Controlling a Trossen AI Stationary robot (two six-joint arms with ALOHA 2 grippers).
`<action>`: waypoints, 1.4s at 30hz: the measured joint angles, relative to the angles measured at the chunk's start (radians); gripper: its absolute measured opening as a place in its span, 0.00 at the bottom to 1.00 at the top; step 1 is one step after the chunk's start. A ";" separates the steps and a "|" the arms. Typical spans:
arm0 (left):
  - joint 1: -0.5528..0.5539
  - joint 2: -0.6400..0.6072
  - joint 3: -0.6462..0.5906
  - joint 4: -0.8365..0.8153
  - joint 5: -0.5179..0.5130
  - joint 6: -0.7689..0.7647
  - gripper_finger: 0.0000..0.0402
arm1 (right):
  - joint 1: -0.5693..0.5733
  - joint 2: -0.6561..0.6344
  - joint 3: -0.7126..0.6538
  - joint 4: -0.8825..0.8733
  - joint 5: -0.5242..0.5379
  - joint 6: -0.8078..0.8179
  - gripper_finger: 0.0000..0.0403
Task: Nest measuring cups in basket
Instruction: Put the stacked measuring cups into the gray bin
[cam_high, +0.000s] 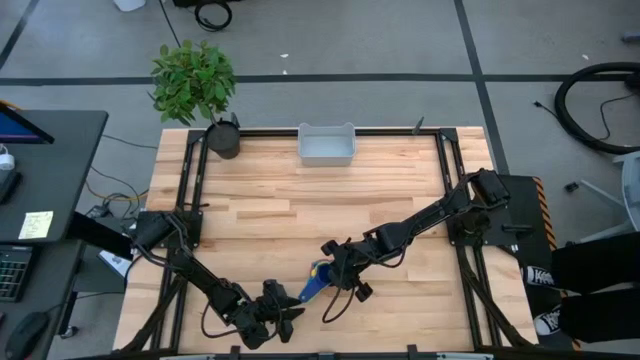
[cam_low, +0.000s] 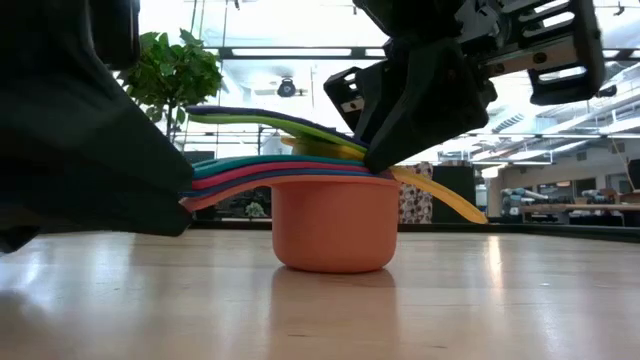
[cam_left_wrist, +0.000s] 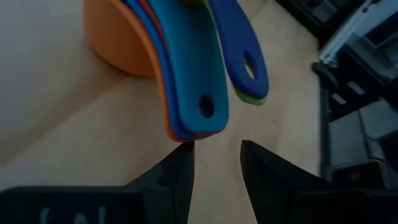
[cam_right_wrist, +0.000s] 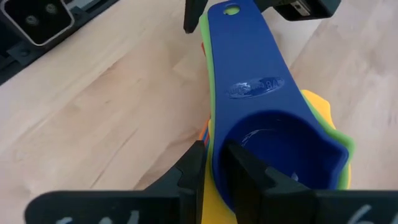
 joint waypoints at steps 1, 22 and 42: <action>0.003 0.000 0.000 -0.011 -0.007 -0.002 0.33 | -0.001 0.000 0.000 -0.001 0.000 0.000 0.15; -0.003 -0.001 0.000 -0.105 -0.093 -0.044 0.27 | -0.002 0.000 0.000 0.005 0.005 0.000 0.15; -0.050 -0.002 0.000 -0.003 -0.053 -0.082 0.27 | -0.003 0.002 -0.001 -0.003 -0.001 -0.002 0.15</action>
